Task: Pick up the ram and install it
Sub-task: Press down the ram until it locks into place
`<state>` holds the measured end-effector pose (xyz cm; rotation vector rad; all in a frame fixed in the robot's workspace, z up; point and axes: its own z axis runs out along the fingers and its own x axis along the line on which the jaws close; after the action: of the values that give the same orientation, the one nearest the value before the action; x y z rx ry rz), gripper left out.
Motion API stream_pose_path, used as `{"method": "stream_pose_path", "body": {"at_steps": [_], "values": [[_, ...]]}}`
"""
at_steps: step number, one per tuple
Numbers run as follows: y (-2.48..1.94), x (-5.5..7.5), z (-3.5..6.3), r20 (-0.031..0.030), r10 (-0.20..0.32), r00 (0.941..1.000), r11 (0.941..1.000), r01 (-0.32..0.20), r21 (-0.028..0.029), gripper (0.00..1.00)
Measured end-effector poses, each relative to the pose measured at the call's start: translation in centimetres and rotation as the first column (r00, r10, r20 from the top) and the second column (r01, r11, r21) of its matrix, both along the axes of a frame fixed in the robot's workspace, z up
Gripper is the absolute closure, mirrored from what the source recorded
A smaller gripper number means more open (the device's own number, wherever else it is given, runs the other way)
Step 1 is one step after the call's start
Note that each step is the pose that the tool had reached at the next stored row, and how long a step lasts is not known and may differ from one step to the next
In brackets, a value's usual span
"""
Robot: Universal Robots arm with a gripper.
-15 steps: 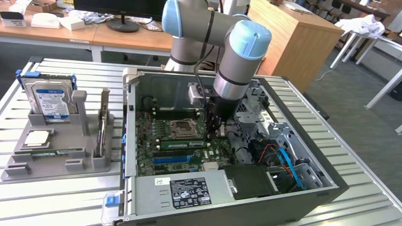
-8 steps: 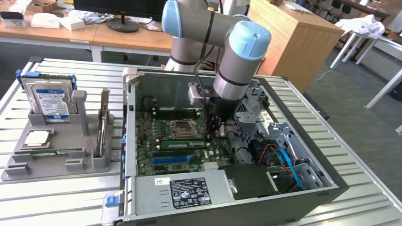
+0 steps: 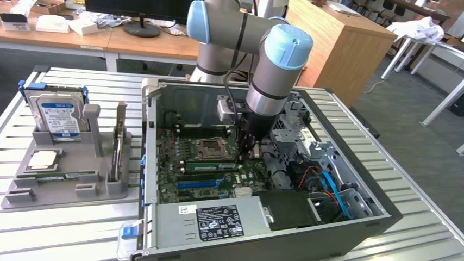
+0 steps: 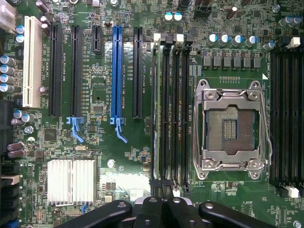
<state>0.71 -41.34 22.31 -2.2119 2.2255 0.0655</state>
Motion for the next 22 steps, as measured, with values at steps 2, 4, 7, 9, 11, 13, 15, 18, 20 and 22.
{"method": "stream_pose_path", "body": {"at_steps": [2, 4, 7, 9, 11, 13, 15, 18, 20, 22], "values": [[0.01, 0.0, 0.22, 0.0001, 0.0, 1.0, 1.0, 0.0, 0.0003, 0.9], [0.0, 0.0, 0.5, 0.0, 0.0, 1.0, 1.0, 0.0, -0.0003, 0.9], [0.0, 0.0, 0.91, -0.0005, 0.0, 1.0, 1.0, 0.0, -0.0003, 0.9], [-0.01, 0.0, 1.26, -0.0008, 0.0, 1.0, 1.0, 0.0, -0.0004, 0.9], [0.0, 0.0, 1.62, -0.0009, 0.0, 1.0, 1.0, 0.0, -0.0003, 0.9], [0.0, 0.0, 2.0, -0.001, 0.0, 1.0, 1.0, 0.0, -0.0004, 0.9], [-0.01, 0.0, 2.31, -0.001, 0.0, 1.0, 1.0, 0.0, -0.0004, 0.9], [0.0, 0.0, 2.34, -0.0009, 0.0, 1.0, 1.0, 0.0, -0.0002, 0.9], [0.0, 0.0, 2.34, -0.0009, 0.0, 1.0, 1.0, 0.0, -0.0002, 0.9], [0.0, 0.0, 2.35, -0.001, 0.0, 1.0, 1.0, 0.0, -0.0003, 0.9]]}}
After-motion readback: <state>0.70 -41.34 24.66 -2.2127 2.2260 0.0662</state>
